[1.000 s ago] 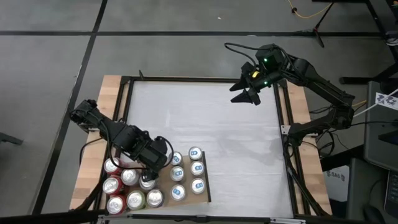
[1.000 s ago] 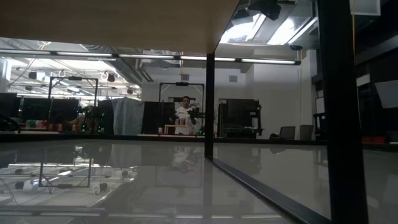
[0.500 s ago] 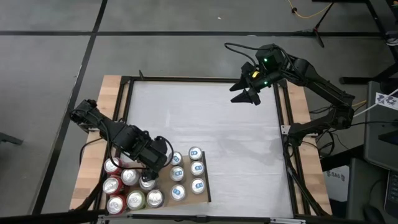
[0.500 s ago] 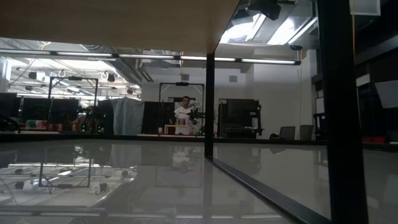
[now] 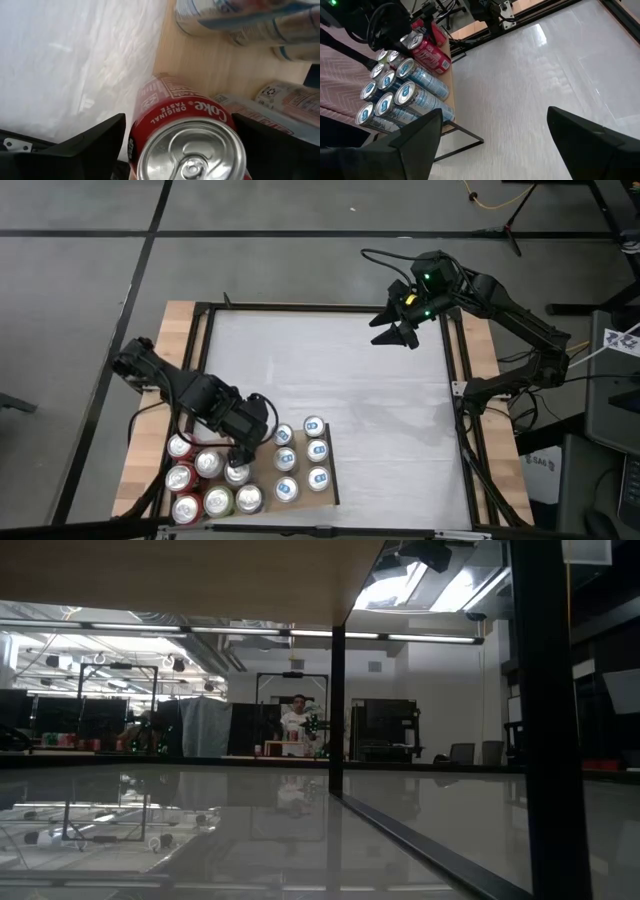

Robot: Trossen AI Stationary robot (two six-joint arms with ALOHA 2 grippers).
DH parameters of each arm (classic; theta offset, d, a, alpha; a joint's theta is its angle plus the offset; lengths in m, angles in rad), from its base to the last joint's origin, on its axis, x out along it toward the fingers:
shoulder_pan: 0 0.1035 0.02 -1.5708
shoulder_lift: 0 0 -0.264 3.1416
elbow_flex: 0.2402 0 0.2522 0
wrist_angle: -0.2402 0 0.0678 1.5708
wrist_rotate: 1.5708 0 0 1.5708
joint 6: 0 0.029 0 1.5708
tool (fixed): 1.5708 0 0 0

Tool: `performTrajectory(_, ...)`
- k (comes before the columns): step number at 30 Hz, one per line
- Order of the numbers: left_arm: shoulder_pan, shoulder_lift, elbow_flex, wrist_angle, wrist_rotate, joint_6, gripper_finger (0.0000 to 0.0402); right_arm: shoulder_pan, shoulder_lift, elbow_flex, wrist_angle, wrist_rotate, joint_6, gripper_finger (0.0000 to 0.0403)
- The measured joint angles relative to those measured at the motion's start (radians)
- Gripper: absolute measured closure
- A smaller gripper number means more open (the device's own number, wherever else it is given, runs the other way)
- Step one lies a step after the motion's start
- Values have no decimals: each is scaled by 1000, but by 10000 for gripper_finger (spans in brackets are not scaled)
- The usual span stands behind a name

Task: Place canned beverage on shelf
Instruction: Put the red soda can on the shelf aligned with the silver soda cans, then return to Home Position

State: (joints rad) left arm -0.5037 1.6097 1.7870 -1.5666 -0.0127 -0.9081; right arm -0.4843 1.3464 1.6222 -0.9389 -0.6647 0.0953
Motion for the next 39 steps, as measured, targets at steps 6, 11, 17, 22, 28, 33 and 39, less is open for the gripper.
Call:
performTrajectory(6, 30, -9, 0, 8, 13, 2, 54, 0, 0, 0, 0, 0, 0, 56)
performTrajectory(11, 42, -9, 0, 26, 57, 37, 54, 0, 0, 0, 0, 0, 0, 56)
performTrajectory(17, 42, -9, 0, 62, 62, 53, 54, 0, 0, 0, 0, 0, 0, 56)
performTrajectory(22, 42, -9, 0, 65, 63, 53, 54, 0, 0, 0, 0, 0, 0, 56)
performTrajectory(28, 47, -20, 2, 71, 61, 53, 54, 0, 0, 0, 0, 0, 0, 56)
performTrajectory(33, 61, -40, 59, 69, 54, 54, 54, 0, 0, 0, 1, 1, 0, 56)
performTrajectory(39, 100, -83, 126, 65, 50, 71, 54, 0, 0, 0, -1, 1, 2, 56)
